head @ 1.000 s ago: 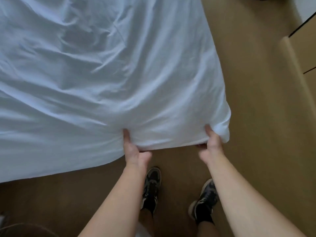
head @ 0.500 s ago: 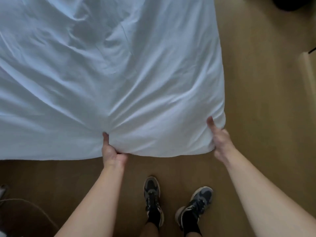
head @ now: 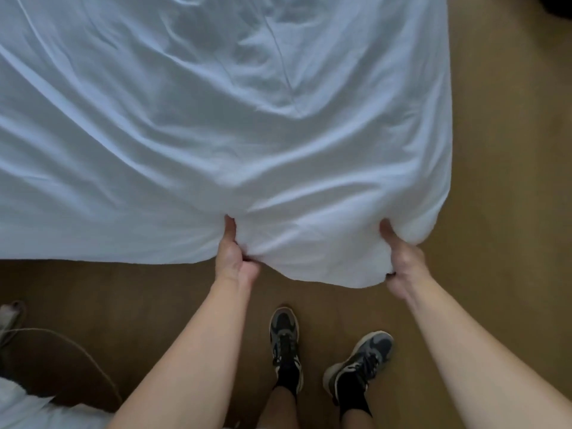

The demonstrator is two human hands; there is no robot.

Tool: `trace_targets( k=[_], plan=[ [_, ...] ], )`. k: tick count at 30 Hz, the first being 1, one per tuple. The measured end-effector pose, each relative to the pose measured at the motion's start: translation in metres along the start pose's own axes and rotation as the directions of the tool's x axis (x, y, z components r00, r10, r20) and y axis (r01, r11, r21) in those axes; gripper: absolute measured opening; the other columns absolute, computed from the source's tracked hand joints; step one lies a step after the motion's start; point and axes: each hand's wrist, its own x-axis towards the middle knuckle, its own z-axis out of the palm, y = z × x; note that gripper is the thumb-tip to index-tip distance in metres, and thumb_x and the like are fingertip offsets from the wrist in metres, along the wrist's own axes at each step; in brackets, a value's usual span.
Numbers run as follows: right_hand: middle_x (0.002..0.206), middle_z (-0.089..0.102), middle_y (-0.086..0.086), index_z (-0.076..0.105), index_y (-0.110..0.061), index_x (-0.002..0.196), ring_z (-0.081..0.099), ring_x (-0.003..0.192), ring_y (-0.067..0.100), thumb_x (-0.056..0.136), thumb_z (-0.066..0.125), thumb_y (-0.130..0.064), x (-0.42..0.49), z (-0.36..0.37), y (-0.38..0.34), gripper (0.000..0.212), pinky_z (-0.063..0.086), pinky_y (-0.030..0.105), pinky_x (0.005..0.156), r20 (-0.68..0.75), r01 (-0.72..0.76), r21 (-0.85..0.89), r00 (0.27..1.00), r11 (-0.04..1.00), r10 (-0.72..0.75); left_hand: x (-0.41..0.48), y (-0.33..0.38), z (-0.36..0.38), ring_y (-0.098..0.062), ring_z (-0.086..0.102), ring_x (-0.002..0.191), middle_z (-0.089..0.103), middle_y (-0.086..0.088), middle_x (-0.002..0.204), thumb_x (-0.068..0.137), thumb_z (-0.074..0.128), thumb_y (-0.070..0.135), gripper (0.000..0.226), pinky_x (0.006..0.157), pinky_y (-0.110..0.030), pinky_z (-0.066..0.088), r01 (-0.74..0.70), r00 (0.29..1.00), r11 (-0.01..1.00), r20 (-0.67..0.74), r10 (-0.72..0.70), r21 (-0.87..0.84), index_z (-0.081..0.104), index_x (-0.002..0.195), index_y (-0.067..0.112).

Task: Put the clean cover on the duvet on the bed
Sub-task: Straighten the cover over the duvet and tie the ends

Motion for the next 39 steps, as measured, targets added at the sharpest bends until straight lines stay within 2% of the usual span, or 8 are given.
trace_targets(
  k=[5, 11, 22, 25, 28, 31, 34, 39],
  plan=[
    [0.131, 0.063, 0.013, 0.051, -0.003, 0.137, 0.063, 0.115, 0.036, 0.073, 0.088, -0.036, 0.013, -0.03, -0.005, 0.081, 0.053, 0.055, 0.098, -0.224, 0.061, -0.124, 0.971, 0.99, -0.088, 0.0, 0.003, -0.027, -0.029, 0.068, 0.111, 0.071, -0.012, 0.124, 0.089, 0.076, 0.027, 0.049, 0.104, -0.055, 0.05, -0.101, 0.951, 0.988, -0.281, 0.13, 0.115, 0.061, 0.133, 0.011],
    [0.111, 0.074, 0.006, 0.064, -0.013, 0.117, 0.072, 0.096, 0.028, 0.07, 0.088, -0.042, 0.003, -0.026, -0.003, 0.06, 0.06, 0.044, 0.077, -0.075, -0.01, -0.032, 0.997, 0.999, 0.008, -0.028, -0.059, 0.021, -0.038, 0.067, 0.116, 0.07, -0.017, 0.126, 0.083, 0.082, 0.036, 0.058, 0.105, -0.058, 0.049, 0.179, 0.962, 0.975, 0.182, -0.201, 0.129, 0.062, 0.132, 0.013],
    [0.116, 0.074, 0.014, 0.065, -0.007, 0.125, 0.072, 0.105, 0.032, 0.074, 0.084, -0.038, 0.034, -0.053, -0.076, 0.063, 0.059, 0.047, 0.085, 0.282, -0.013, 0.09, 0.959, 0.996, -0.013, -0.058, -0.206, 0.074, -0.034, 0.065, 0.121, 0.067, -0.017, 0.131, 0.086, 0.075, 0.021, 0.054, 0.108, -0.051, 0.048, 0.246, 0.948, 0.945, 0.149, -0.281, 0.215, 0.059, 0.137, 0.011],
    [0.104, 0.076, 0.017, 0.069, 0.001, 0.114, 0.074, 0.096, 0.033, 0.073, 0.086, -0.033, 0.049, -0.05, -0.079, 0.055, 0.062, 0.047, 0.082, 0.237, -0.008, -0.061, 0.971, 0.998, 0.023, -0.064, -0.255, 0.105, -0.034, 0.07, 0.105, 0.068, -0.021, 0.128, 0.087, 0.069, 0.019, 0.05, 0.09, -0.045, 0.057, 0.272, 0.96, 0.956, 0.039, -0.277, 0.111, 0.061, 0.135, 0.005],
    [0.104, 0.076, 0.016, 0.067, 0.003, 0.117, 0.074, 0.098, 0.033, 0.082, 0.081, -0.024, 0.046, -0.073, -0.08, 0.047, 0.058, 0.05, 0.092, 0.282, -0.086, -0.125, 0.952, 0.988, 0.119, -0.073, -0.284, 0.12, -0.035, 0.07, 0.101, 0.069, -0.024, 0.122, 0.085, 0.067, 0.02, 0.053, 0.098, -0.045, 0.052, 0.219, 0.971, 0.975, -0.087, -0.221, -0.025, 0.061, 0.134, 0.002],
    [0.112, 0.075, 0.011, 0.065, -0.003, 0.126, 0.073, 0.104, 0.028, 0.073, 0.086, -0.033, 0.062, -0.074, -0.126, 0.065, 0.056, 0.047, 0.096, 0.451, -0.046, -0.167, 0.885, 0.985, 0.118, -0.071, -0.296, 0.132, -0.04, 0.061, 0.121, 0.064, -0.025, 0.131, 0.084, 0.056, 0.01, 0.051, 0.113, -0.05, 0.041, 0.122, 0.984, 0.99, -0.121, -0.131, -0.077, 0.061, 0.133, 0.0],
    [0.119, 0.072, 0.014, 0.058, -0.007, 0.133, 0.072, 0.106, 0.032, 0.065, 0.091, -0.044, 0.094, -0.043, -0.181, 0.084, 0.055, 0.052, 0.097, 0.452, -0.02, -0.11, 0.889, 0.994, 0.068, -0.065, -0.297, 0.144, -0.04, 0.065, 0.106, 0.067, -0.023, 0.123, 0.076, 0.049, 0.009, 0.037, 0.103, -0.05, 0.046, 0.076, 0.971, 0.991, -0.22, -0.098, -0.106, 0.07, 0.106, 0.002],
    [0.104, 0.078, 0.005, 0.069, -0.009, 0.117, 0.076, 0.09, 0.024, 0.078, 0.086, -0.036, 0.121, -0.013, -0.199, 0.05, 0.06, 0.048, 0.088, 0.392, 0.015, -0.267, 0.915, 0.964, 0.095, -0.065, -0.34, 0.192, -0.033, 0.072, 0.098, 0.074, -0.016, 0.114, 0.07, 0.081, 0.048, 0.059, 0.083, -0.041, 0.057, 0.041, 0.947, 0.939, -0.287, -0.145, -0.34, 0.07, 0.116, 0.013]
  ],
)
